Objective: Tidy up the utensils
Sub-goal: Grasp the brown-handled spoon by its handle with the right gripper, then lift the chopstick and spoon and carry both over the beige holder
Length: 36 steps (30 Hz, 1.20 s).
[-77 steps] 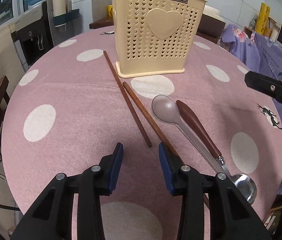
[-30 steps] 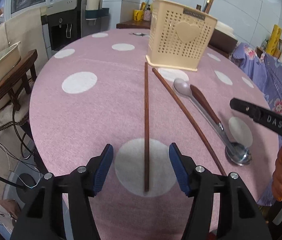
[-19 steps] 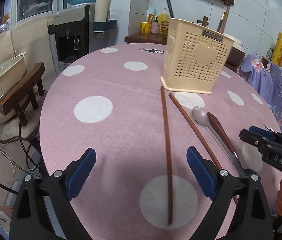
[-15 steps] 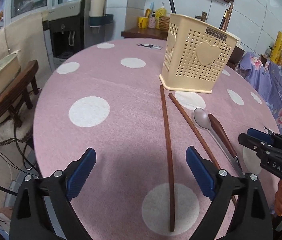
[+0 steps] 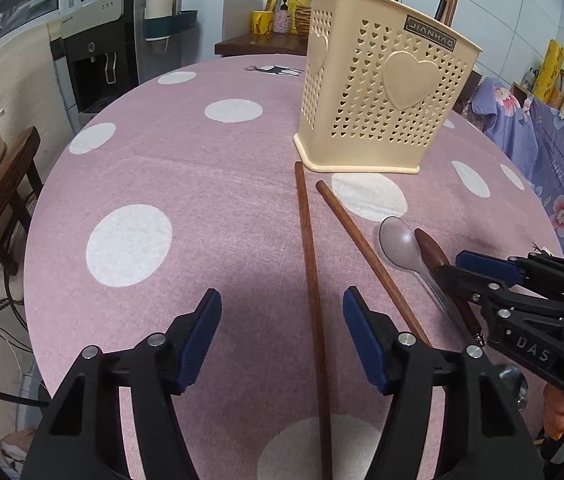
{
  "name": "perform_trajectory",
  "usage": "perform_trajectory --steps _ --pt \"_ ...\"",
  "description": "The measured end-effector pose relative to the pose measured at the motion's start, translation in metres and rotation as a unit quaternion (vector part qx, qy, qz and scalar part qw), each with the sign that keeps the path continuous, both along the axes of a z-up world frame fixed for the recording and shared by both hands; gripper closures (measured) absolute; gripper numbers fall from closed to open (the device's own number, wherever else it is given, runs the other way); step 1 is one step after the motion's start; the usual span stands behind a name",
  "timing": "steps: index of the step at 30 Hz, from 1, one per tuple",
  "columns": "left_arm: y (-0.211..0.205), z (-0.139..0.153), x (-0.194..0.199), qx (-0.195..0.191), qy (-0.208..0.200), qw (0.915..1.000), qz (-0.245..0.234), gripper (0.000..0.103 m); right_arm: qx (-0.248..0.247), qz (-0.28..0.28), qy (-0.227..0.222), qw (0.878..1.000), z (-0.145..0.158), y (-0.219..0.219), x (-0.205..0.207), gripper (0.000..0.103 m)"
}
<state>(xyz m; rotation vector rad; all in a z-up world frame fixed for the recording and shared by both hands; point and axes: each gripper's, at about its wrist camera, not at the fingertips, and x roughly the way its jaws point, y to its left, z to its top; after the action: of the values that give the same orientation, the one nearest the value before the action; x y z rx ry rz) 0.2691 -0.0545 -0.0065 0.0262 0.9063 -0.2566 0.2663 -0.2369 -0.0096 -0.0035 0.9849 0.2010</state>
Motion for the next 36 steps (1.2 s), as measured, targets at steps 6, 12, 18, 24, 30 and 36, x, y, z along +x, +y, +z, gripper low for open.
perform_trajectory --steps 6,12,18,24,30,36 --pt "-0.006 -0.004 0.009 0.013 0.003 0.9999 -0.007 0.048 -0.024 0.003 -0.001 1.000 -0.002 0.005 0.004 0.081" --pt "-0.012 -0.003 0.024 0.027 0.006 0.9996 -0.011 0.055 -0.021 -0.003 0.004 1.000 -0.001 -0.005 0.007 0.086" --pt "-0.028 -0.002 0.048 0.045 0.010 0.9988 -0.018 0.058 -0.025 -0.006 0.006 1.000 -0.001 -0.008 0.008 0.086" --pt "-0.038 -0.002 0.070 0.062 0.011 0.9978 -0.017 0.066 -0.038 -0.006 0.004 0.999 -0.001 -0.003 0.012 0.086" --pt "-0.040 -0.001 0.080 0.067 0.011 0.9976 -0.010 0.082 -0.046 -0.004 -0.001 0.999 -0.001 -0.001 0.012 0.086" --pt "-0.036 0.000 0.082 0.061 0.010 0.9981 0.001 0.094 -0.057 -0.013 -0.017 0.998 0.001 -0.005 0.004 0.086"
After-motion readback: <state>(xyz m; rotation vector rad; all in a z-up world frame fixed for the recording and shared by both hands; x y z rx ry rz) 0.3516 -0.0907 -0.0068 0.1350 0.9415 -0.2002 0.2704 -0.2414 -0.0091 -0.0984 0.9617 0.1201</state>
